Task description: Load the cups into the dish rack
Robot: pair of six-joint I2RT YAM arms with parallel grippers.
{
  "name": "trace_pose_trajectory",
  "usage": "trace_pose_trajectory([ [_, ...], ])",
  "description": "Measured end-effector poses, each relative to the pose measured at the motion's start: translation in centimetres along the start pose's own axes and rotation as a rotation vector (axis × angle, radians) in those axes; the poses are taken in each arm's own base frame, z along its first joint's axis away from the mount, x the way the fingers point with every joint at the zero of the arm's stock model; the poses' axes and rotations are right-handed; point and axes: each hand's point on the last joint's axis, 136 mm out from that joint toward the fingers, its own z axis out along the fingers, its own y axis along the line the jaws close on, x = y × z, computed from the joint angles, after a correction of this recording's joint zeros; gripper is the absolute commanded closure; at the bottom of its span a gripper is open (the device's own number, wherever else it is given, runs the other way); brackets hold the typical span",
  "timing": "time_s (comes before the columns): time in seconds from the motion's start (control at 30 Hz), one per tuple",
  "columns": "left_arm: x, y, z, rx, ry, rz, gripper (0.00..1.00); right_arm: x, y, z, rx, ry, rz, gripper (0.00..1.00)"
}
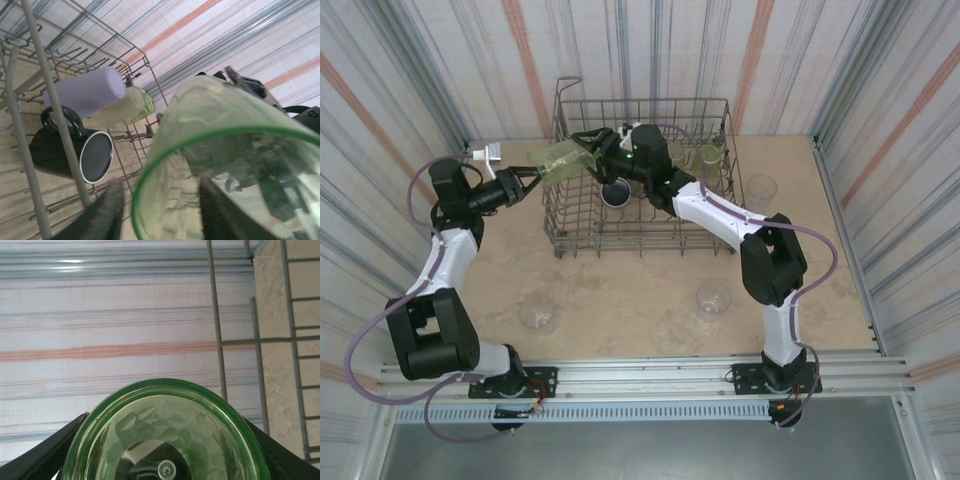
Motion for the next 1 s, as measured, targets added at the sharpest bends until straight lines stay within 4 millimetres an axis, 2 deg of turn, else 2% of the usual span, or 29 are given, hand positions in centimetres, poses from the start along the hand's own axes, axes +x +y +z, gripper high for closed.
trace_pose_trajectory([
  [0.17, -0.4, -0.6, -0.8, -0.023, -0.024, 0.032, 0.25, -1.9, -0.2, -1.8, 0.019, -0.041, -0.034, 0.61],
  [0.27, -0.8, -0.2, -1.3, -0.045, -0.043, 0.034, 0.14, -2.9, 0.4, -3.2, 0.022, -0.072, -0.06, 0.61],
  [0.37, -1.1, 0.4, -1.8, -0.075, -0.063, 0.031, 0.07, -3.4, 1.5, -4.4, 0.02, -0.095, -0.096, 0.61],
  [0.6, -1.4, 1.4, -2.8, -0.143, -0.094, 0.016, 0.02, -4.0, 2.9, -7.3, 0.049, -0.142, -0.186, 0.61],
  [0.77, -2.1, 3.0, -4.4, -0.211, -0.138, -0.019, 0.01, -5.0, 3.3, -9.2, 0.096, -0.184, -0.254, 0.6],
  [1.0, -2.9, 4.7, -6.1, -0.278, -0.188, -0.05, 0.01, -6.7, 2.7, -12.0, 0.19, -0.239, -0.357, 0.59],
])
